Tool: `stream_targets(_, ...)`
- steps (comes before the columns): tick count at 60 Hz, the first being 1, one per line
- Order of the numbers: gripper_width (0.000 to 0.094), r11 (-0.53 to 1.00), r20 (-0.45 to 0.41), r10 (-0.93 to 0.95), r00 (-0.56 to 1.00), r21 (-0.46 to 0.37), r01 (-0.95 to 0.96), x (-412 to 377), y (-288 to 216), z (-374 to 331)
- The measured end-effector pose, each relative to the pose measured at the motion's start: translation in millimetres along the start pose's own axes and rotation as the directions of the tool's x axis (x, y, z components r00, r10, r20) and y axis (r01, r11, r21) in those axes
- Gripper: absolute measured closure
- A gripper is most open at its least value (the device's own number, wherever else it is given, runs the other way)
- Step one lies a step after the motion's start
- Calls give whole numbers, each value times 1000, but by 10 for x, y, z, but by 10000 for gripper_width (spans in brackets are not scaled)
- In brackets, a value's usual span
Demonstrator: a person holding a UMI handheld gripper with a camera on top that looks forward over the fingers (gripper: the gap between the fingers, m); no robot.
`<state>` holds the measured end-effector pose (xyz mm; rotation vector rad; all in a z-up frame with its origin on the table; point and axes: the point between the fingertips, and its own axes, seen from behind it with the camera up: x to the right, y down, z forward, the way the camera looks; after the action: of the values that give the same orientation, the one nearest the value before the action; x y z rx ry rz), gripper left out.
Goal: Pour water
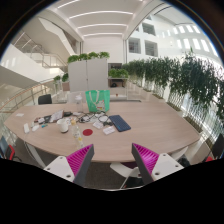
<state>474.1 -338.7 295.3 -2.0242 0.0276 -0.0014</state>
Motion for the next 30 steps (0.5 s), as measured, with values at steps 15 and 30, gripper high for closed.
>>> stream_targets(15, 101, 996, -45, 5, 999, 90, -1, -663, -12, -157)
stream_targets(30, 105, 985, 46, -26, 999, 173, 18, -1549, 537, 472)
